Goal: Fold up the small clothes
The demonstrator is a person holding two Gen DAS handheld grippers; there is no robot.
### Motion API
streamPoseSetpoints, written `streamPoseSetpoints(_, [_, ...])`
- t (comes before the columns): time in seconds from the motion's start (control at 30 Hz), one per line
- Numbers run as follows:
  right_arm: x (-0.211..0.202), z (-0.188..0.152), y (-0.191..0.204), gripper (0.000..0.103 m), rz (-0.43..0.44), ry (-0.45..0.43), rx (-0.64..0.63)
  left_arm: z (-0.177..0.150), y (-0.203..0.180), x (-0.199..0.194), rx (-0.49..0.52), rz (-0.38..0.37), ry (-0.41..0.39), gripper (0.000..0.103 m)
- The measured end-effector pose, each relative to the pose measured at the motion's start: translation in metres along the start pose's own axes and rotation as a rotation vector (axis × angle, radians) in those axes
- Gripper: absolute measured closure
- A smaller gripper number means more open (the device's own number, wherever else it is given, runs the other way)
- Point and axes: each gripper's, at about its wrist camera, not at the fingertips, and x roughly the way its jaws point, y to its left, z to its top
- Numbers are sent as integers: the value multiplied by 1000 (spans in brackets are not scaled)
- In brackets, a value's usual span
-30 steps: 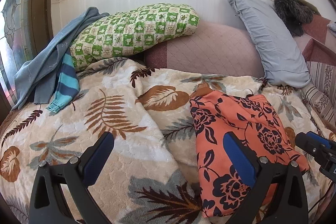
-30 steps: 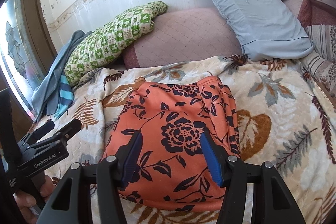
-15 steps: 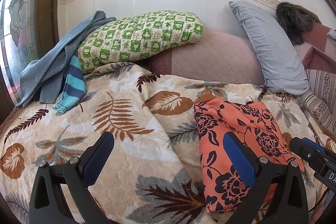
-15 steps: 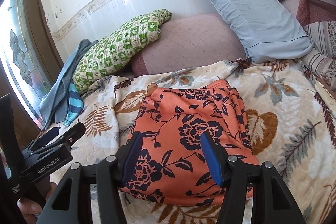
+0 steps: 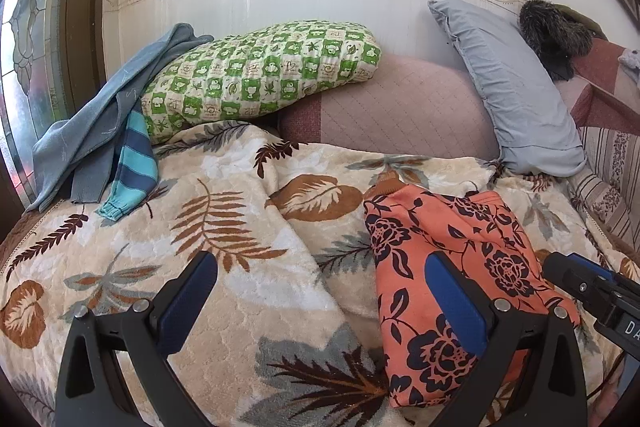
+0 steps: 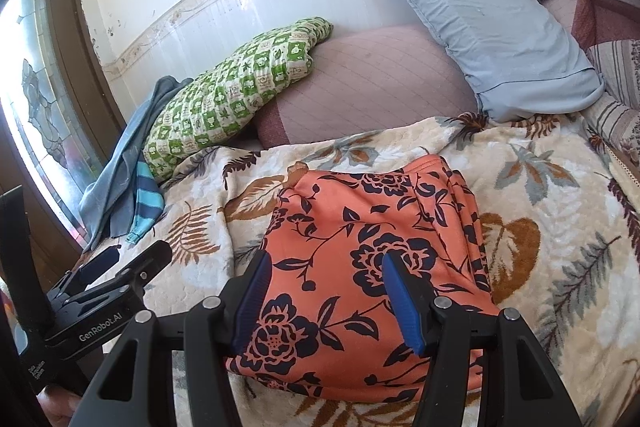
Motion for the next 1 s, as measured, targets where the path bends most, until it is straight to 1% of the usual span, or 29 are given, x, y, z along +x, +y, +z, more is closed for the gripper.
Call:
streamPoseSetpoints(0.67, [1,1,4,42,5,-1,-6,-1,-1,3,2,-3,18,0])
streamPoseSetpoints(0.83, [3,1,6,42,7,1,-12,-1,-1,1,5,-5,8,0])
streamPoseSetpoints(0.9, [2,0,6,42,6,1,-12,-1,-1,0,6,-18,-4,0])
streamPoseSetpoints(1.0, [3,1,4,42,-2,-1,-6,-2,-2,2,14,13,-8,0])
